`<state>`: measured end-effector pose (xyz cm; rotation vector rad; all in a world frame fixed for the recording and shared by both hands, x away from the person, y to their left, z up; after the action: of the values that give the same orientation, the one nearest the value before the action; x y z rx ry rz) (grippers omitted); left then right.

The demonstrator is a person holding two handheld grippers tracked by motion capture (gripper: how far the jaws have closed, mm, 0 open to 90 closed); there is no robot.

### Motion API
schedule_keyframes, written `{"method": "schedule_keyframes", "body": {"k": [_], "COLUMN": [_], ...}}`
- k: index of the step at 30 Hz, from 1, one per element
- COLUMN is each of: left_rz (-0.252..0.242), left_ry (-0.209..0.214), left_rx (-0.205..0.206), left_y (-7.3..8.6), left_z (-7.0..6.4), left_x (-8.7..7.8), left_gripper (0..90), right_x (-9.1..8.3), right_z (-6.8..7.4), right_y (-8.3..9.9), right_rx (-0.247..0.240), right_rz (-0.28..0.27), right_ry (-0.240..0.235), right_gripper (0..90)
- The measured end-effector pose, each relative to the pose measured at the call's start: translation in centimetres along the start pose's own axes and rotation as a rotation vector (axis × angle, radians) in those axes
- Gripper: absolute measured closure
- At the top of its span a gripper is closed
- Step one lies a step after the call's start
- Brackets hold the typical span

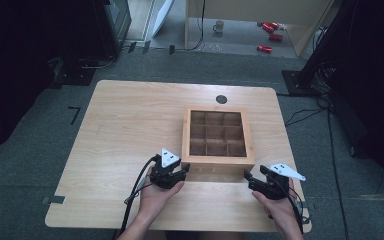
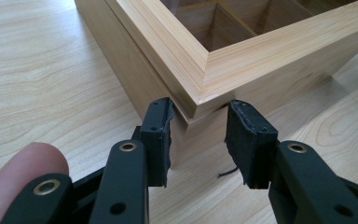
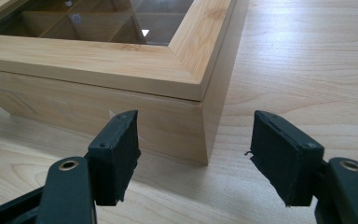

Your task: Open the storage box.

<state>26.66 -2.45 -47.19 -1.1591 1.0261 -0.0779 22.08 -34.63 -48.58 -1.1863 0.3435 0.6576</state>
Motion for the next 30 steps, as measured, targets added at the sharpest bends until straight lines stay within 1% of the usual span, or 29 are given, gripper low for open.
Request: {"method": "schedule_keyframes", "body": {"k": [3, 4, 7, 8, 11, 12, 13, 14, 16, 19, 24, 28, 30], "left_rz": [-0.012, -0.028, -0.035, -0.036, -0.040, -0.043, -0.043, -0.045, -0.050, -0.054, -0.079, -0.107, -0.110], "left_ry": [0.001, 0.001, -0.002, -0.005, -0.006, -0.006, -0.006, -0.007, -0.004, -0.002, 0.006, 0.000, 0.006], "left_rx": [0.003, 0.005, 0.005, 0.011, 0.006, 0.004, 0.004, 0.007, 0.005, 0.014, 0.013, 0.005, 0.002], "left_y": [0.0, -0.2, -0.3, -0.4, -0.5, -0.6, -0.6, -0.7, -0.9, -1.1, -1.5, -1.6, -1.6], "left_z": [0.0, 0.0, 0.0, -0.1, -0.1, 0.0, 0.0, 0.0, 0.0, 0.0, 0.0, 0.2, 0.3], "left_x": [-0.1, -0.2, -0.2, -0.2, -0.2, -0.3, -0.3, -0.3, -0.4, -0.5, -0.7, -1.0, -1.3], "left_gripper": [62.0, 61.9, 61.8, 61.7, 61.5, 61.5, 61.6, 61.6, 61.6, 61.6, 61.5, 60.3, 57.6], "right_x": [0.2, 0.3, 0.4, 0.4, 0.4, 0.4, 0.4, 0.4, 0.4, 0.4, 0.5, 0.2, 0.1], "right_z": [0.0, 0.0, 0.0, 0.1, 0.1, 0.1, 0.1, 0.1, 0.2, 0.2, 0.3, 0.7, 0.8], "right_y": [0.0, -0.1, -0.2, -0.4, -0.6, -1.0, -1.0, -1.3, -1.5, -1.8, -2.2, -2.6, -2.8], "right_rx": [0.003, 0.019, 0.024, 0.025, 0.026, 0.029, 0.029, 0.036, 0.025, 0.015, 0.010, -0.020, -0.033], "right_rz": [0.000, -0.003, -0.013, -0.020, -0.027, -0.038, -0.038, -0.044, -0.043, -0.045, -0.065, -0.091, -0.099], "right_ry": [0.001, -0.011, -0.018, -0.024, -0.032, -0.036, -0.036, -0.046, -0.049, -0.051, -0.040, -0.029, -0.024], "right_gripper": [32.5, 32.6, 32.6, 32.6, 32.6, 32.6, 32.6, 32.6, 32.6, 32.7, 33.1, 33.3, 33.3]}}
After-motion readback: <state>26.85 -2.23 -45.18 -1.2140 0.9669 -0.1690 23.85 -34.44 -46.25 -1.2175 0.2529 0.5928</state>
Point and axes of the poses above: each handheld gripper's, and its own axes: x roughly forward along the jaws, y roughly out of its underside, z roughly to its left, the point moved 1 cm from there along x, roughly forward along the jaws, and after that the axes turned 12 degrees about x, right-handed, at the moved point
